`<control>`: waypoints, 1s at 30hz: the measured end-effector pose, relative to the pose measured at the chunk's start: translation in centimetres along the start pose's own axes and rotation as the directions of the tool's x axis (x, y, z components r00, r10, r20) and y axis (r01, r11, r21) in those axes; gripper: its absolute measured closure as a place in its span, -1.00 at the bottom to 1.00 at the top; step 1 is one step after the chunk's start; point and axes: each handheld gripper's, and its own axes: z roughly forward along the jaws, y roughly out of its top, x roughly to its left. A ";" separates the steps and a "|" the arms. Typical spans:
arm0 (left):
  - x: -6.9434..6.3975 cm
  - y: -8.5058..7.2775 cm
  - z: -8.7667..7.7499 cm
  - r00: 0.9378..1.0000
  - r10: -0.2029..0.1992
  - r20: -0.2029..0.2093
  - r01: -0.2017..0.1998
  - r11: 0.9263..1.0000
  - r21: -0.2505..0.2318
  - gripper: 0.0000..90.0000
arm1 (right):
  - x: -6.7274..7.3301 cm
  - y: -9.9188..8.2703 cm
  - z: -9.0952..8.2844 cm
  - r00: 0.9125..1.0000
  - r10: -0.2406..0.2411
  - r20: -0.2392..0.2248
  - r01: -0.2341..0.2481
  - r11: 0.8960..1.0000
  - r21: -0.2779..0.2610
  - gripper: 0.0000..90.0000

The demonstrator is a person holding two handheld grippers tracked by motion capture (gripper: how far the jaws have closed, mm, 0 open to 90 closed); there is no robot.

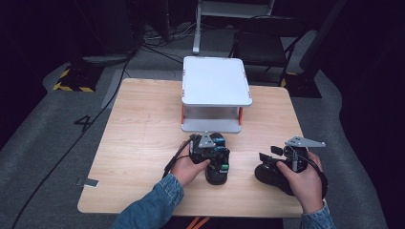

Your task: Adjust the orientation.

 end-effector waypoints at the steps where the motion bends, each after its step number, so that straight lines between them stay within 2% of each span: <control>1: 0.1 0.0 -0.1 1.000 -0.007 0.008 0.007 1.000 0.002 0.56 | -0.1 0.0 0.1 1.000 0.000 -0.001 0.000 1.000 0.001 -0.12; 3: 0.2 -0.1 -0.6 1.000 -0.007 0.001 0.007 1.000 0.006 0.56 | -0.2 -0.1 0.2 1.000 0.002 -0.004 -0.002 1.000 0.004 -0.12; 5: 0.2 -0.2 -1.4 1.000 0.011 -0.014 -0.010 1.000 0.009 0.57 | -0.2 0.0 0.2 1.000 0.004 -0.006 -0.004 1.000 0.004 -0.12; 7: 0.4 -0.5 -2.3 0.999 0.048 -0.019 -0.048 0.999 0.014 0.57 | -0.3 0.1 0.2 1.000 0.006 -0.010 -0.006 1.000 0.003 -0.12; 9: 0.7 -1.1 -3.2 0.998 0.057 -0.025 -0.056 0.998 0.016 0.56 | -0.4 0.2 0.2 1.000 0.005 -0.012 -0.005 1.000 0.000 -0.12; 12: 1.6 -2.2 -3.9 0.999 -0.019 -0.026 0.019 1.000 -0.006 0.56 | -0.7 0.4 0.3 1.000 0.009 -0.015 -0.009 1.000 -0.002 -0.12; 14: 1.7 -2.7 -4.0 0.997 -0.068 -0.031 0.067 0.998 -0.015 0.56 | -1.0 0.4 0.3 1.000 0.015 -0.014 -0.015 1.000 0.000 -0.12; 15: 1.6 -2.8 -4.1 0.997 -0.073 -0.037 0.073 0.997 -0.014 0.56 | -1.2 0.5 0.2 1.000 0.018 -0.015 -0.018 1.000 0.002 -0.12; 17: 1.0 -2.9 -4.1 0.997 -0.057 -0.057 0.056 0.998 -0.012 0.55 | -1.8 0.5 0.0 1.000 0.021 -0.007 -0.021 1.000 -0.003 -0.12; 18: 0.8 -2.9 -4.0 0.997 -0.059 -0.055 0.059 0.998 -0.004 0.54 | -2.1 0.5 -0.1 1.000 0.026 -0.004 -0.026 1.000 0.000 -0.12; 19: 0.7 -2.9 -4.0 0.996 -0.079 -0.038 0.079 0.997 -0.001 0.52 | -2.5 0.4 -0.2 1.000 0.031 0.004 -0.031 1.000 -0.002 -0.12; 20: 0.6 -2.9 -4.0 0.995 -0.098 -0.032 0.098 0.995 -0.006 0.45 | -2.8 0.4 -0.4 0.999 0.039 0.014 -0.039 0.999 -0.001 -0.12; 21: 0.6 -2.9 -4.1 0.994 -0.107 -0.035 0.107 0.994 -0.012 0.26 | -3.2 0.3 -0.5 0.999 0.044 0.021 -0.044 0.999 0.000 -0.12; 22: 0.7 -2.9 -4.3 0.994 -0.106 -0.038 0.105 0.994 -0.023 0.09 | -3.5 0.3 -0.7 0.998 0.050 0.029 -0.050 0.999 0.006 -0.12; 24: 0.9 -2.8 -5.0 0.993 -0.115 -0.027 0.113 0.992 -0.055 -0.08 | -4.2 0.1 -0.9 0.997 0.065 0.044 -0.066 0.998 0.018 -0.12; 27: 1.5 -2.6 -6.5 0.991 -0.124 -0.038 0.120 0.987 -0.108 -0.21 | -5.2 -0.3 -1.0 0.994 0.080 0.074 -0.085 0.994 0.072 -0.10; 30: 2.4 -2.6 -7.7 0.986 -0.141 -0.090 0.130 0.984 -0.125 -0.22 | -5.9 -1.0 -0.9 0.992 0.061 0.110 -0.078 0.984 0.159 0.03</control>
